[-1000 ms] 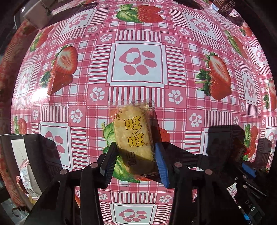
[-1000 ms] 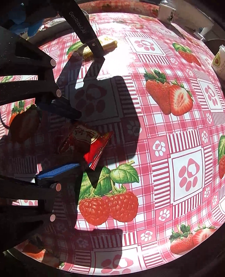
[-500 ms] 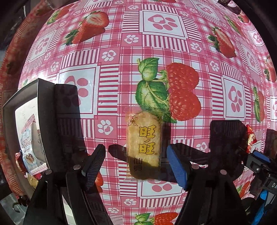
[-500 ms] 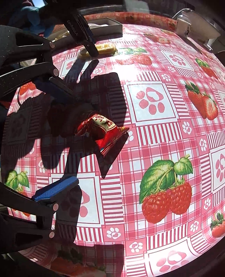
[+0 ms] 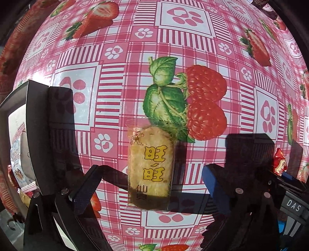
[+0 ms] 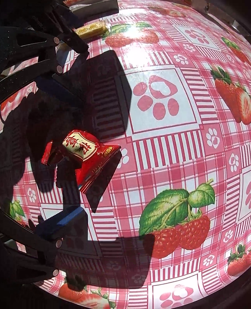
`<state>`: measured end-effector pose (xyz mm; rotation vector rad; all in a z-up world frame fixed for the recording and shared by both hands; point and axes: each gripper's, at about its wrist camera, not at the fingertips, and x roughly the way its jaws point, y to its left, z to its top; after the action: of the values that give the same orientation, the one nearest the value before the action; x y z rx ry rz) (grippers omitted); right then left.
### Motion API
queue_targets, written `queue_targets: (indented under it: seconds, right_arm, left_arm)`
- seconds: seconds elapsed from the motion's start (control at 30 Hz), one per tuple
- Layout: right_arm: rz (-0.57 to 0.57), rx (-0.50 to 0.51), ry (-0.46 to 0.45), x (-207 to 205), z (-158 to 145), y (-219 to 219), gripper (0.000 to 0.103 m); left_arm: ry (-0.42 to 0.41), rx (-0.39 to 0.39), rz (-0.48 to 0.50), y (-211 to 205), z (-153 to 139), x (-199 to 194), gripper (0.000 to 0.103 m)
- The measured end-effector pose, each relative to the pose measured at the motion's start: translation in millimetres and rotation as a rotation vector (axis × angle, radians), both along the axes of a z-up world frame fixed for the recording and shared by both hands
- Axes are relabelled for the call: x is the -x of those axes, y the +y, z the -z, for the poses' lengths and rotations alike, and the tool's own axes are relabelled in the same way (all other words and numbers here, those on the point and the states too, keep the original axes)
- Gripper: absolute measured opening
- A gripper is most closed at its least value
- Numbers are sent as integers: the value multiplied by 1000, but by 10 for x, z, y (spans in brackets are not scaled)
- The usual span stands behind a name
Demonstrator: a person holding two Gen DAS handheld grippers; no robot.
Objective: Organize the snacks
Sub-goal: 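Lift both held snacks and carry them toward the white box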
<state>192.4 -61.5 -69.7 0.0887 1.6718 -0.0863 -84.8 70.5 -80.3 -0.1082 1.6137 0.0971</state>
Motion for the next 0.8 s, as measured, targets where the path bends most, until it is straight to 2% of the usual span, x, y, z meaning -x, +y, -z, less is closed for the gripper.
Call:
queue_targets:
  seconds: [0.07, 0.17, 0.23, 0.27, 0.3, 0.33, 0.37, 0.5, 0.6, 0.8]
  right_arm:
    - [3, -8, 12, 11, 36, 93, 103]
    - [-17, -19, 33, -130, 41, 122, 103]
    - [-39, -14, 1, -203, -21, -9, 91]
    - [-54, -7, -15, -191, -70, -9, 79]
    - [-68, -14, -35, -223, -115, 8, 65]
    - [-81, -20, -49, -240, -160, 9, 56]
    - [-92, -27, -60, -250, -189, 18, 35]
    - [-96, -104, -66, -222, -249, 25, 35]
    - [-118, -161, -96, -18, -522, -68, 35]
    - [-149, -235, -114, 168, -826, -2, 35]
  left_arm:
    - [4, 1, 7, -4, -9, -111, 102]
    - [-6, -2, 41, -51, -113, -278, 92]
    - [-21, -6, 72, -94, -180, -269, 74]
    - [-29, -8, 87, -107, -216, -263, 68]
    - [-36, -7, 102, -117, -256, -267, 50]
    - [-39, -3, 117, -126, -279, -268, 39]
    - [-27, 17, 124, -131, -283, -286, 39]
    - [-47, 40, 129, -105, -449, -207, 39]
    - [-80, 55, 152, -37, -712, -96, 39]
    - [-147, 43, 196, 67, -1197, 143, 40]
